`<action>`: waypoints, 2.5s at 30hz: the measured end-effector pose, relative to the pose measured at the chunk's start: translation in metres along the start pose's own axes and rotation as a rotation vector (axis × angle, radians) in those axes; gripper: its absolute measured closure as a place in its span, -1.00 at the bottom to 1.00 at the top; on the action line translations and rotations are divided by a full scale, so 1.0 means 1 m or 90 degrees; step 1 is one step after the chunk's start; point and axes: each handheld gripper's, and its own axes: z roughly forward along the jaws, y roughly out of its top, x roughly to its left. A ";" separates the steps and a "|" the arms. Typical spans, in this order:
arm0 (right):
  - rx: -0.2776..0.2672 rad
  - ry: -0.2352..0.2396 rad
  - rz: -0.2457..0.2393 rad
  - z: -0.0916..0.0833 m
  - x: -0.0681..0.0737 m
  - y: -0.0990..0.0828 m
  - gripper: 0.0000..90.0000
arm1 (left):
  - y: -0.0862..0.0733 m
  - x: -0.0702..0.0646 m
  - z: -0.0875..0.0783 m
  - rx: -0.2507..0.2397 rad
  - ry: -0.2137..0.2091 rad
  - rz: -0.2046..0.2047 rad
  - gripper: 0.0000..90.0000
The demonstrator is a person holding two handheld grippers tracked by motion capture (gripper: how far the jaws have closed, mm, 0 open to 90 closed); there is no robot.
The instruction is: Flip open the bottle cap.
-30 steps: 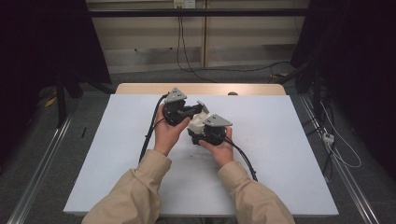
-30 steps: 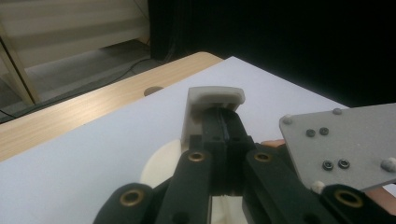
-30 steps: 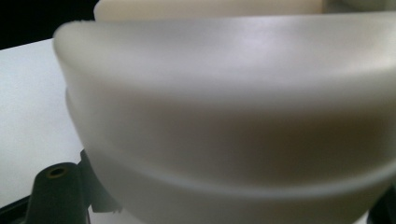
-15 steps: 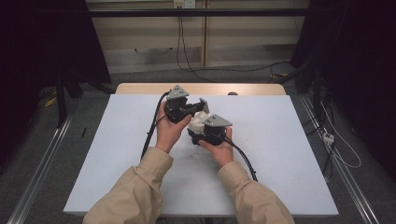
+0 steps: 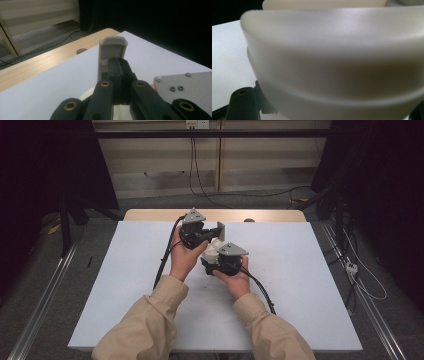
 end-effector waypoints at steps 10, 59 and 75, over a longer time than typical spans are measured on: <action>0.001 0.000 0.003 0.000 0.000 0.000 -0.58 | 0.004 0.002 0.004 0.002 0.001 0.001 1.00; 0.004 0.001 0.005 0.000 0.000 0.000 -0.58 | 0.008 0.005 0.030 0.023 -0.010 0.008 1.00; 0.005 0.001 0.007 0.000 -0.001 0.000 -0.58 | 0.006 0.006 0.035 0.030 -0.013 0.006 1.00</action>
